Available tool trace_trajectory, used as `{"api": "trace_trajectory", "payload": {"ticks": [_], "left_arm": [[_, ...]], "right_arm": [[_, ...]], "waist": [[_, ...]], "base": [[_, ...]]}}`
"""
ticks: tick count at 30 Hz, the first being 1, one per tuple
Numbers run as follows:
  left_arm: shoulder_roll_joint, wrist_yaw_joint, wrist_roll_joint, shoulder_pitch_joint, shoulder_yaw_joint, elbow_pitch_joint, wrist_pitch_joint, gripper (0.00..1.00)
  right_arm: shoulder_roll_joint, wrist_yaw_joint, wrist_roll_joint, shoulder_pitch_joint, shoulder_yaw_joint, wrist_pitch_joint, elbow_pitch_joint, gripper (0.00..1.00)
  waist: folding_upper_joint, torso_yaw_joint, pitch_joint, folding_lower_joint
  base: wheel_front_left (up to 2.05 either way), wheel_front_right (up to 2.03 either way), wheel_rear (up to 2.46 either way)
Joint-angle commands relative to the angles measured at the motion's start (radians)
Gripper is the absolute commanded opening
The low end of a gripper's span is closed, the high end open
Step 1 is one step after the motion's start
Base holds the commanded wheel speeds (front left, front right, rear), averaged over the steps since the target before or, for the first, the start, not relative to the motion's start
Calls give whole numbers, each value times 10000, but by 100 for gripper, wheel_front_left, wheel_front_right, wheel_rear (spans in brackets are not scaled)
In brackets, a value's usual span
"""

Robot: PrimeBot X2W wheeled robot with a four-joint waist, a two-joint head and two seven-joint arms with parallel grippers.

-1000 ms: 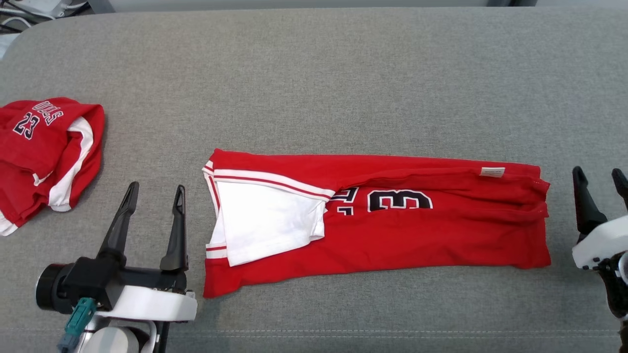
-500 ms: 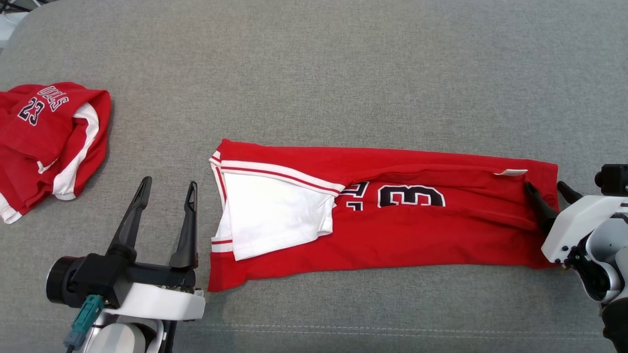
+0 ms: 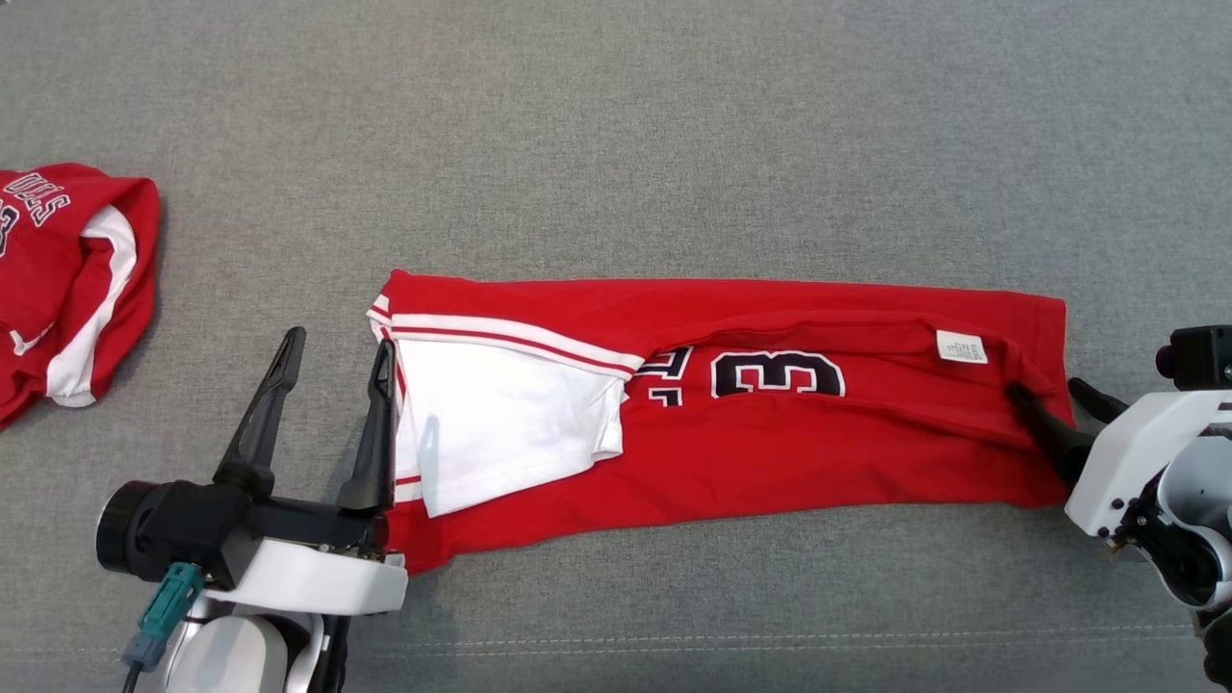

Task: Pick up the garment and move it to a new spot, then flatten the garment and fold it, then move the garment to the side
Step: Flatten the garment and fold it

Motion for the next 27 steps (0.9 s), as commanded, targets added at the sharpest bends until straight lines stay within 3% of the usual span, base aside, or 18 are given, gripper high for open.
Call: {"api": "trace_trajectory", "payload": {"ticks": [1, 7, 8, 10, 22, 27], "left_arm": [[161, -53, 110, -431, 381, -212, -85, 100], [21, -214, 182, -562, 468, -146, -86, 100], [-8, -241, 182, -577, 490, -135, -86, 100], [-48, -284, 205, -599, 556, -146, -86, 100], [-348, -519, 343, -574, 948, -177, -86, 100], [-427, -645, 437, -637, 1049, -129, -86, 100]], "right_arm": [[-105, 42, 68, 340, 228, 9, -156, 100], [299, 42, 195, 135, 453, -117, 73, 100], [335, 42, 237, 105, 521, -109, 98, 84], [318, 42, 228, 44, 575, -155, 209, 0], [-342, 42, 264, 187, -1316, -1583, 1448, 0], [-359, 42, 248, 55, -1663, -1865, 1648, 0]], "waist": [[0, -13, 26, 0], [0, 4, 101, 0], [0, 15, 108, 0], [0, 35, 124, 0], [0, 74, 186, 0], [0, 13, 197, 0]], "base": [[0, 0, 0], [0, 0, 0], [0, 0, 0], [0, 0, 0], [0, 0, 0], [0, 0, 0]]}}
